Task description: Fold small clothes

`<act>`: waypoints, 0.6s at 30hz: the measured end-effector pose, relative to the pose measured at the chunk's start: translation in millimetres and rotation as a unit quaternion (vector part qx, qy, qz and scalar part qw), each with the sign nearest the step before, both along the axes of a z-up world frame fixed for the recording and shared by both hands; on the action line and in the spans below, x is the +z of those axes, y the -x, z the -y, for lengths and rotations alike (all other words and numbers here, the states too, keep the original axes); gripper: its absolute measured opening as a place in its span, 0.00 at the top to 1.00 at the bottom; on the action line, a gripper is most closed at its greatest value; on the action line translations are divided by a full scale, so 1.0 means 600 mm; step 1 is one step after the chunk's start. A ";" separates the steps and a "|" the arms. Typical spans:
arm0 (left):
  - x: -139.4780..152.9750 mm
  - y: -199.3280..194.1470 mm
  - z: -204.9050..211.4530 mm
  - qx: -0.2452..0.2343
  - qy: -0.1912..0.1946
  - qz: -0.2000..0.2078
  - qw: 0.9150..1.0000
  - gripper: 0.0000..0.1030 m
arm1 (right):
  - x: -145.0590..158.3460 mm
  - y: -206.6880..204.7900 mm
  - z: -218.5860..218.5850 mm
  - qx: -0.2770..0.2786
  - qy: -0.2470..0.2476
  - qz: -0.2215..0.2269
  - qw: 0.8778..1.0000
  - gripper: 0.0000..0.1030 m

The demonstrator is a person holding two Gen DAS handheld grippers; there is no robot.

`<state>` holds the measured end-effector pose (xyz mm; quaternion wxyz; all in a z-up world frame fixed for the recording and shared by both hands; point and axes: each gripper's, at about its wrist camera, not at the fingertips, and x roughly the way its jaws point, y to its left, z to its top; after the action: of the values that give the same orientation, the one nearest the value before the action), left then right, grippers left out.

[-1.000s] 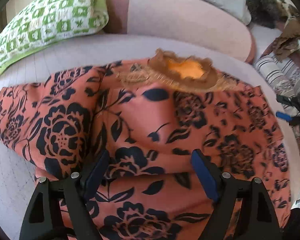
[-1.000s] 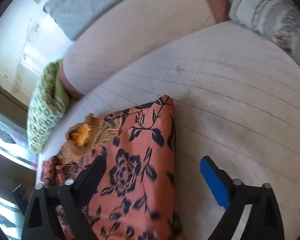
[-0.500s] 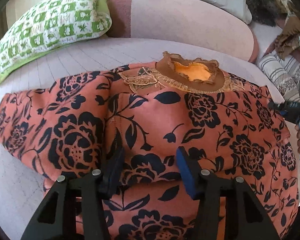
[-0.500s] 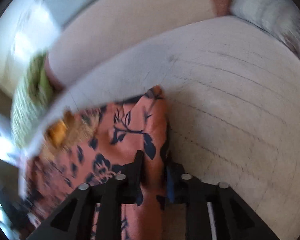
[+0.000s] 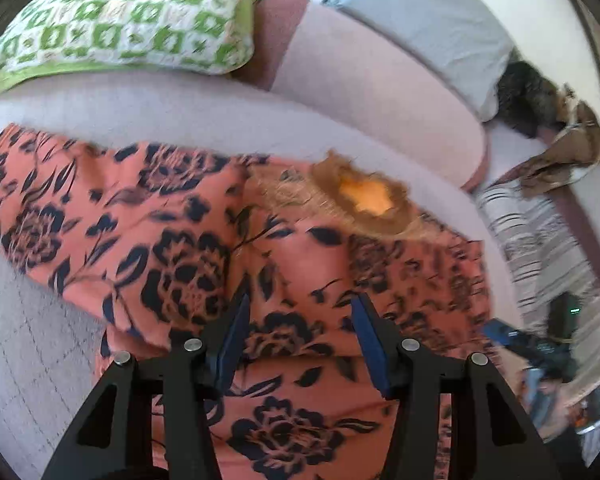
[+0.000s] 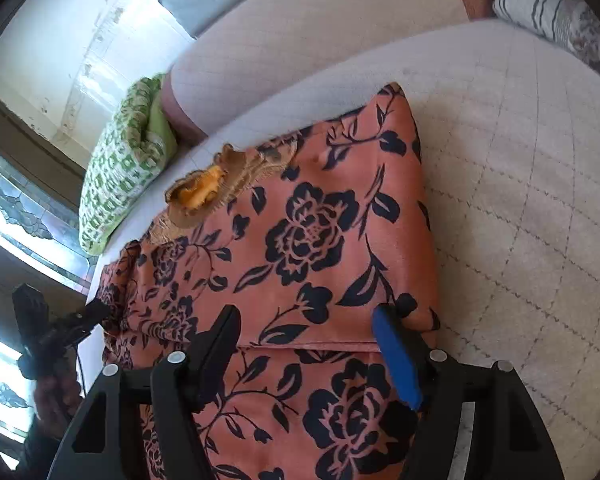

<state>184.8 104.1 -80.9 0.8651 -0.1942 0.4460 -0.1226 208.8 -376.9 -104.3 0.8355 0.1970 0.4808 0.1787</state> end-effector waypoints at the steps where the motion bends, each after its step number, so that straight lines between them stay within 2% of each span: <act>1: 0.007 -0.007 0.003 -0.008 0.003 0.004 1.000 0.47 | 0.000 -0.004 0.000 -0.001 0.001 -0.001 1.000 0.29; 4: 0.024 -0.035 0.042 -0.049 -0.009 0.011 0.999 0.47 | -0.007 -0.007 0.017 -0.010 -0.026 0.001 1.000 0.29; 5: 0.027 -0.042 0.060 -0.067 -0.025 0.014 0.997 0.47 | -0.006 -0.004 0.024 -0.013 -0.037 0.002 0.999 0.29; 7: 0.017 -0.077 0.094 -0.092 -0.081 0.010 0.992 0.47 | -0.008 -0.003 0.029 -0.016 -0.055 0.006 0.998 0.29; 9: -0.004 -0.108 0.103 -0.093 -0.116 -0.009 0.989 0.50 | -0.003 -0.004 0.032 -0.017 -0.063 0.010 0.998 0.29; 10: -0.013 -0.122 0.099 -0.086 -0.125 -0.020 0.988 0.55 | -0.004 -0.003 0.032 -0.017 -0.066 0.012 0.998 0.29; 13: -0.035 -0.153 0.082 -0.089 -0.124 -0.045 0.987 0.55 | -0.009 -0.005 0.028 -0.011 -0.067 0.018 0.998 0.29; 18: -0.040 -0.166 0.067 -0.112 -0.147 -0.045 0.982 0.52 | -0.013 -0.008 0.027 -0.007 -0.071 0.025 0.997 0.29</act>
<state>284.3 64.0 -105.2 0.8440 -0.0191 0.5166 -0.1431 213.5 -393.2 -111.9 0.8324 0.2546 0.4447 0.2111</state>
